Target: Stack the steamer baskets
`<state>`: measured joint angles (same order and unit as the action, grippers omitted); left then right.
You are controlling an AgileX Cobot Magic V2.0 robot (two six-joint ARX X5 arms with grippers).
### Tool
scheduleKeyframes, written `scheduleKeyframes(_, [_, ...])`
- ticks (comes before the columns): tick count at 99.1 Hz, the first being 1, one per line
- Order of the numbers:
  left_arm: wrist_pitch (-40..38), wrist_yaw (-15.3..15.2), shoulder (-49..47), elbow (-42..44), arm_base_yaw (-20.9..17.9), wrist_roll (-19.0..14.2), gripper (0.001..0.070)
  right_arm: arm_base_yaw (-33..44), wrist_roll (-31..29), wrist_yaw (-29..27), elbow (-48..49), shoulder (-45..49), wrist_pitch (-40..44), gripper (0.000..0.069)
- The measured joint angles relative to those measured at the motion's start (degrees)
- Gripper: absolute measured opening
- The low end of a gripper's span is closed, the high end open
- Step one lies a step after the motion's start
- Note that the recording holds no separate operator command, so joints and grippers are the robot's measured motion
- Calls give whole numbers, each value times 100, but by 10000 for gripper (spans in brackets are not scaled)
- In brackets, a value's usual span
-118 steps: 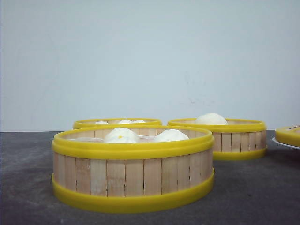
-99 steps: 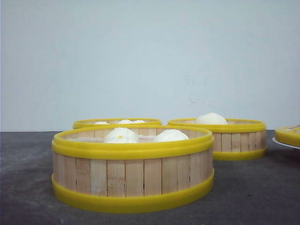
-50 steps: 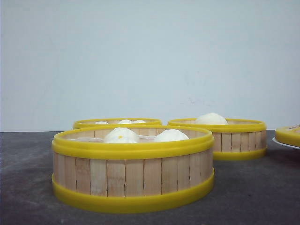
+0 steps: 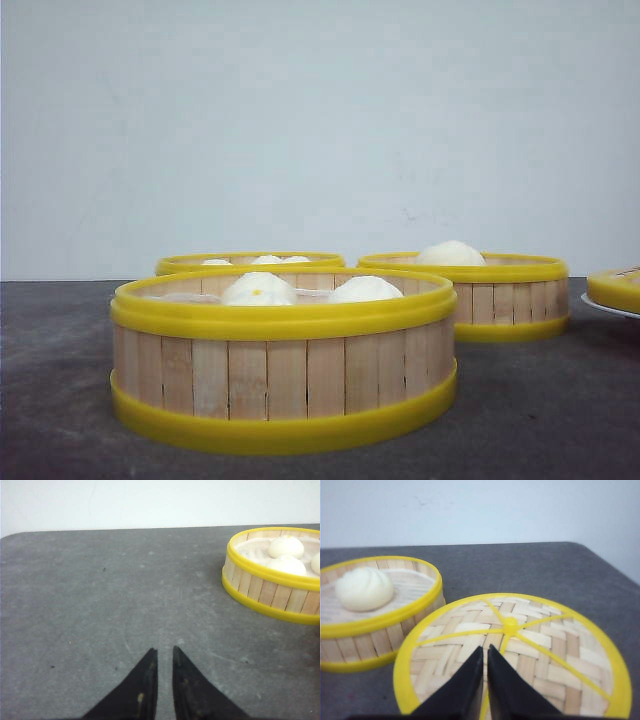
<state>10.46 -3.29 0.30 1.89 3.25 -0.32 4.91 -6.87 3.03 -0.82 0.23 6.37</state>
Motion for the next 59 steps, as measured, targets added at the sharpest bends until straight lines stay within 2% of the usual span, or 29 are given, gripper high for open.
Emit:
scheduleKeyframes(14, [2, 0, 0, 0, 0, -684, 27, 0, -752, 0, -2, 0, 24, 8])
scheduleKeyframes(30, [0, -2, 0, 0, -2, -1261, 27, 0, -1508, 4, 0, 2, 20, 8])
scheduleKeyframes(59, [-271, -101, 0, 31, 0, -1991, 24, 2, -2776, 28, -101, 61, 31, 7])
